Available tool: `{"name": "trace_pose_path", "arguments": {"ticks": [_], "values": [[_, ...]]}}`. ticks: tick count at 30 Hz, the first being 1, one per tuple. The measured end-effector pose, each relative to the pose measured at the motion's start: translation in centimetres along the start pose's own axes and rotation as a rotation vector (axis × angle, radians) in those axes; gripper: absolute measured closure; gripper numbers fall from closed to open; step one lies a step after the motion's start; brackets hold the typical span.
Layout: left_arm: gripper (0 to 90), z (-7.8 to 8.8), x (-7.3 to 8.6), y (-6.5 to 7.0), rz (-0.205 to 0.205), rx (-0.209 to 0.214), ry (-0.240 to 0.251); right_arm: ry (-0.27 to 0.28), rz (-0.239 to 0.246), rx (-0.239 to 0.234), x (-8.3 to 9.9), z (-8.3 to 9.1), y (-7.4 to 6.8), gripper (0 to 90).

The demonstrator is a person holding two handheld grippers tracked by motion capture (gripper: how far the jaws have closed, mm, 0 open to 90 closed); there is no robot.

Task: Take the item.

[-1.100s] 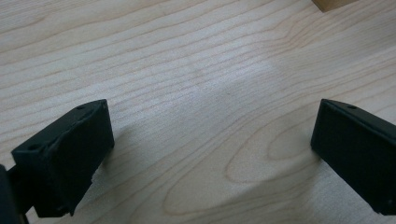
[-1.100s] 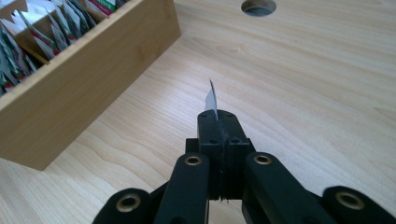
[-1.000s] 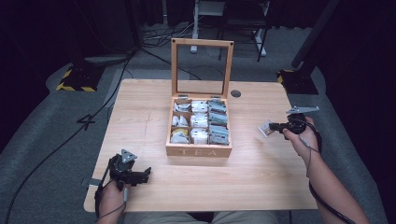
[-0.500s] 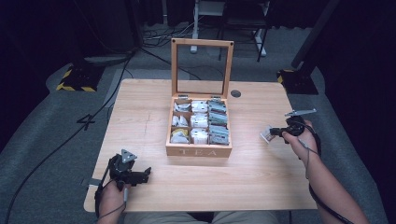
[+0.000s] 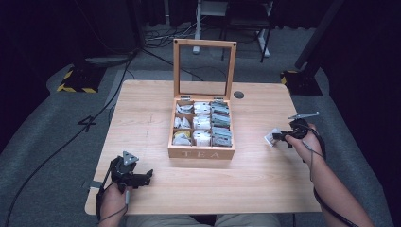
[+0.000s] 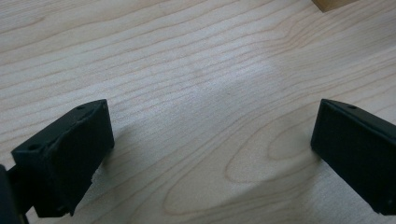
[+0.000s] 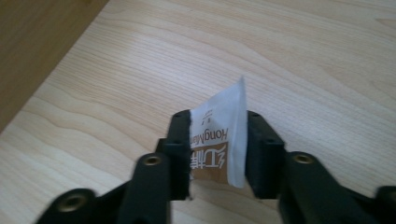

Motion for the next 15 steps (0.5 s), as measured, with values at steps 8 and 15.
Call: {"name": "trace_pose_path", "arguments": {"ticks": [8, 15], "values": [[0.0, 0.0, 0.0, 0.0, 0.001, -0.001, 0.0, 0.045, 0.002, 0.049, 0.3, -0.2, 1.2, 42.5], [0.0, 0.1, 0.1, 0.1, 0.008, -0.007, 0.0, 0.08, 0.007, 0.033, -0.1, 1.2, 0.8, 43.7]]}}
Point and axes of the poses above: each handheld gripper's, and its own axes: z roughly backward along the jaws, x roughly out of its underside, y roughly to its right, the point moved 6 cm from there along -z, roughly forward along the jaws, and after that the axes turned 2 degrees about y, right-handed, at the moved point
